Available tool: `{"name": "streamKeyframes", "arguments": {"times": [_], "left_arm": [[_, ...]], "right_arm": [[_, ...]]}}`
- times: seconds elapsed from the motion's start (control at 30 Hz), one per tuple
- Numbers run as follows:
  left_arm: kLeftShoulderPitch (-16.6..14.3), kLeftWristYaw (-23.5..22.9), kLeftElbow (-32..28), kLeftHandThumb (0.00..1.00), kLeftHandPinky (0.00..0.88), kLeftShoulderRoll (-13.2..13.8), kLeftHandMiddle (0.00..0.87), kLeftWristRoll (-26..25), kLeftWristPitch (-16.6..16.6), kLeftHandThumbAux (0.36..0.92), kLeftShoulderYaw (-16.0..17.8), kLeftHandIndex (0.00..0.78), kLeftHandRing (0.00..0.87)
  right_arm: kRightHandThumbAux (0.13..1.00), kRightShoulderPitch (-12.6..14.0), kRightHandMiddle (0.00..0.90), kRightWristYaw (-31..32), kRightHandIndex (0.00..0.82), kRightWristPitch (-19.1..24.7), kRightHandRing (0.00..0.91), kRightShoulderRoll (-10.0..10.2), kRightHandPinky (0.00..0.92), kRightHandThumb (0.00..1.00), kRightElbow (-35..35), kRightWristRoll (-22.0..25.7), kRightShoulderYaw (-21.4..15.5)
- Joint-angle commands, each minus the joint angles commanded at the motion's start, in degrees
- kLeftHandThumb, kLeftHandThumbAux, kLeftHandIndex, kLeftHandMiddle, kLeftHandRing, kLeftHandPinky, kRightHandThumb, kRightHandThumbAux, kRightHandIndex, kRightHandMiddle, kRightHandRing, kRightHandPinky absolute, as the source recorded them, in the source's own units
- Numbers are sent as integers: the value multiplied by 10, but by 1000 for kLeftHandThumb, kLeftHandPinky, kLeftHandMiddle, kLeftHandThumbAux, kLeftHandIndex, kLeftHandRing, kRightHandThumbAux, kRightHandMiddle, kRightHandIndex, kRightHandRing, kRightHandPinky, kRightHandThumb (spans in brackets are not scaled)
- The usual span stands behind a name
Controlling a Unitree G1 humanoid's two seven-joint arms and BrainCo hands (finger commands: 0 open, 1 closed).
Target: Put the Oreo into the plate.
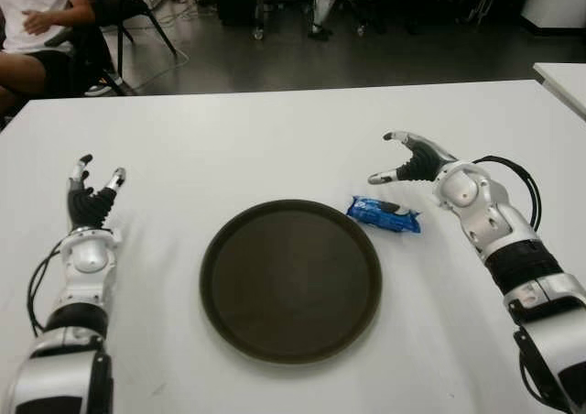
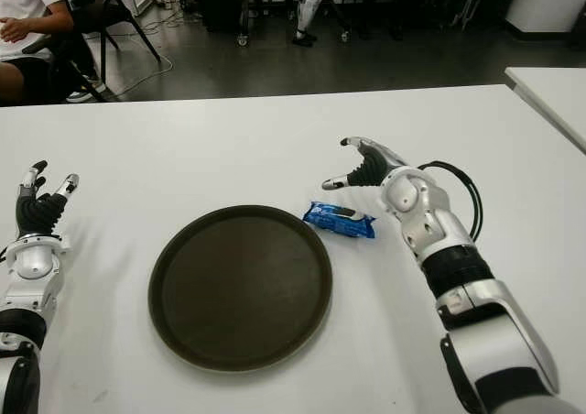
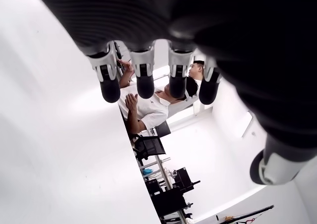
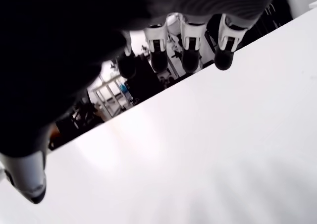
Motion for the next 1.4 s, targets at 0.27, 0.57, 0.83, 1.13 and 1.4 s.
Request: {"name": "streamKeyframes", "arguments": {"times": [0.27,0.57,0.83,1.13,1.4], "left_arm": [[5,2,-5,0,0,-3,0,-1,-6,566,1,0,0],[10,38,-14,0,0,0,0,28,-2,558,-15,0,0],[11,21,-19,0,0,-6,0,10,-3,574,-4,0,0],[6,17,-7,0,0,-1,0,10,3,567,-4,0,0],[6,10,-8,0,0,-5,0,0,-4,598,4,0,0]], "right_arm": [[613,6,78,37,41,28,65,-13,64,0,-37,-22,19],[611,9,80,55,39,58,59,-13,65,0,-59,-36,29],[617,12,90,80,52,93,59,-14,54,0,-87,-48,37],[629,15,102,89,58,90,70,-20,57,0,-99,-57,45],[624,18,117,101,70,108,88,-22,72,0,-120,-65,48]]}}
